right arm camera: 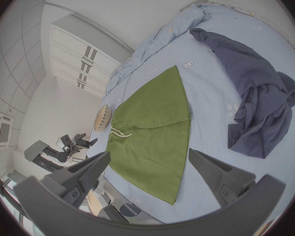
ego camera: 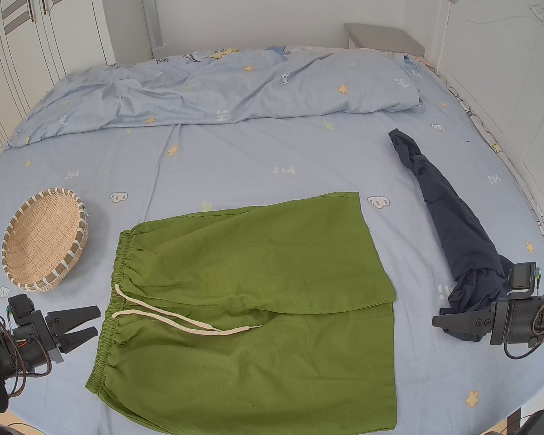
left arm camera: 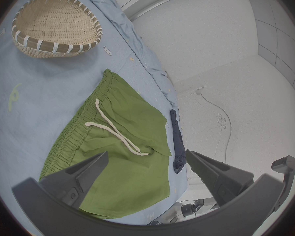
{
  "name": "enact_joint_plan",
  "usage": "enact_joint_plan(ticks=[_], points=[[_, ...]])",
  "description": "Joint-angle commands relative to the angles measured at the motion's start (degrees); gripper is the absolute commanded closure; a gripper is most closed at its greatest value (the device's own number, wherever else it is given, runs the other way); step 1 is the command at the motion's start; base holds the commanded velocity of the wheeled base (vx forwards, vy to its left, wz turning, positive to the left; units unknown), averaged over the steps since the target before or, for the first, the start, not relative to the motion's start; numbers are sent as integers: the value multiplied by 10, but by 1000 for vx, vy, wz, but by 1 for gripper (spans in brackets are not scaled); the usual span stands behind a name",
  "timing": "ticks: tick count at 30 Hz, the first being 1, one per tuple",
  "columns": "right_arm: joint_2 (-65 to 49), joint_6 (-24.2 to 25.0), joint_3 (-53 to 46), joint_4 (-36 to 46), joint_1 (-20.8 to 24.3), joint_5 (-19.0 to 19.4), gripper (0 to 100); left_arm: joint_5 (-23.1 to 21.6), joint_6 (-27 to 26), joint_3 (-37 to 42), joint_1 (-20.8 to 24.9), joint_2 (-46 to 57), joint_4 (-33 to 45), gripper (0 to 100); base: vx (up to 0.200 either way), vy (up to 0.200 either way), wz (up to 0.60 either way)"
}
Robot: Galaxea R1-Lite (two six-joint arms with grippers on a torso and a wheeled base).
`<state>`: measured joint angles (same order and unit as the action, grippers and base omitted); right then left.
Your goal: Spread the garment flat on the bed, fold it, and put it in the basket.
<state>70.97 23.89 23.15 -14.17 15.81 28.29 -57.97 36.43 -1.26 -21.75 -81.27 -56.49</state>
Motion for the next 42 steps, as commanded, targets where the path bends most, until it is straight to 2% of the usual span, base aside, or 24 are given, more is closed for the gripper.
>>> enact_joint_plan(ticks=[1,7,21,23,29,31,35,37,42], points=[[0,-1,7,-1,11,-3,0,2,-7,12,6,-16,1,0,0,0,0],[0,-1,14,0,15,-3,0,3,-7,12,0,-18,-4,0,-100,0,0],[37,-1,8,-1,24,-1,0,4,-14,7,-22,-44,-3,0,0,0,0],[58,-4,11,-2,31,0,0,6,-88,11,-37,-98,2,0,0,0,0],[104,-10,25,-39,29,3,0,37,-216,11,-83,-150,24,0,0,0,0],[116,-9,21,-64,30,4,0,37,-237,11,-98,-148,24,0,0,0,0],[129,-9,18,-82,34,5,0,37,-238,11,-108,-149,27,0,0,0,0],[130,-7,9,-84,54,4,0,37,-239,6,-134,-153,28,0,0,0,0],[128,-3,8,-85,58,4,0,37,-248,11,-130,-200,29,0,0,0,0]])
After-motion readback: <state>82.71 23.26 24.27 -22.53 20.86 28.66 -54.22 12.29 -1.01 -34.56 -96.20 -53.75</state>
